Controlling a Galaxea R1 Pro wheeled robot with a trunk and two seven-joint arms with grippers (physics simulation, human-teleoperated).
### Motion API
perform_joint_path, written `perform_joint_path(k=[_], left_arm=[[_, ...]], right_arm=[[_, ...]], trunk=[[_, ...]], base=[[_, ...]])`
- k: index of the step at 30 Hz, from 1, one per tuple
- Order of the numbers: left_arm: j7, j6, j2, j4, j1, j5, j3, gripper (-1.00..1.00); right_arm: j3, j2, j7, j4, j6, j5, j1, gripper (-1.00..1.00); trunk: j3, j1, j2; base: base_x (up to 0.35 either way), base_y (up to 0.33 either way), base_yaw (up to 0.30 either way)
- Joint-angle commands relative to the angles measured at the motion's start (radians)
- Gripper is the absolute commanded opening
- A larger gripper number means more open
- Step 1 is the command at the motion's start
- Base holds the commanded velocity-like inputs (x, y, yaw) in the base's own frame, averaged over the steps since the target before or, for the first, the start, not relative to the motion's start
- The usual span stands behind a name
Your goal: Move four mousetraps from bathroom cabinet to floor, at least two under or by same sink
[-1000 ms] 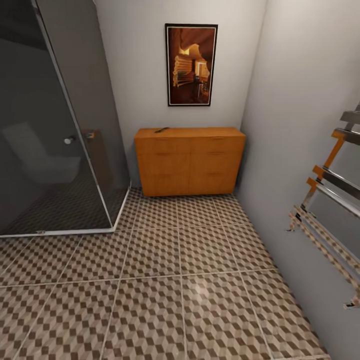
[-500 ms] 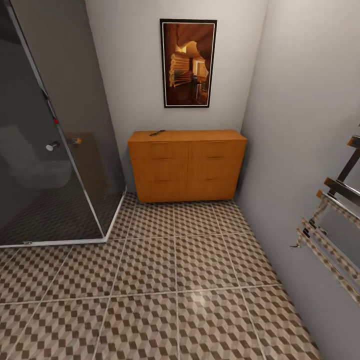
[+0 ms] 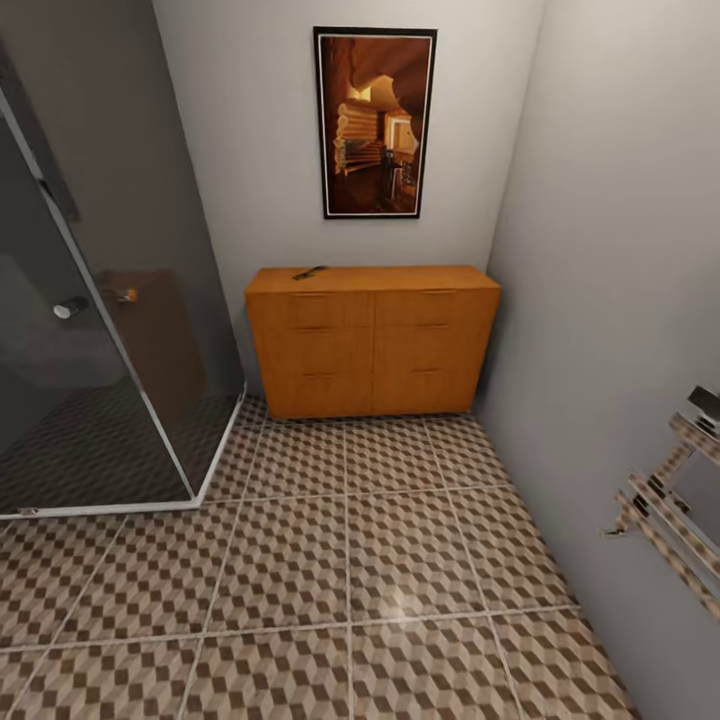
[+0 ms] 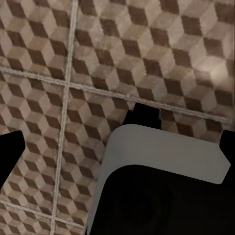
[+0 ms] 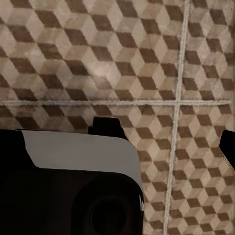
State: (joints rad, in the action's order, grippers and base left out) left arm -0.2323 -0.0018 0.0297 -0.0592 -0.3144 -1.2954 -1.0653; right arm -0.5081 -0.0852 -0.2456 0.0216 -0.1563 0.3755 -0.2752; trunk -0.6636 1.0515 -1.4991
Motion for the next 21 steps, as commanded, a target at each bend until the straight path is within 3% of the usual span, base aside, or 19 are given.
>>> perform_joint_path(k=[1,21], left_arm=[[-0.007,0.0,0.001,-0.004,0.0,-0.008,-0.008,1.0],[-0.007,0.0,0.001,-0.004,0.0,-0.008,-0.008,1.0]], right_arm=[[-0.008,-0.001,-0.001,0.002,-0.005,0.01,-0.001,1.0],[-0.009,0.0,-0.001,0.002,-0.005,0.009,-0.001,1.0]], trunk=[[-0.001,0.001,0.0],[-0.001,0.001,0.0]], base=[[0.333,-0.002,0.0],[0.333,0.0,0.0]])
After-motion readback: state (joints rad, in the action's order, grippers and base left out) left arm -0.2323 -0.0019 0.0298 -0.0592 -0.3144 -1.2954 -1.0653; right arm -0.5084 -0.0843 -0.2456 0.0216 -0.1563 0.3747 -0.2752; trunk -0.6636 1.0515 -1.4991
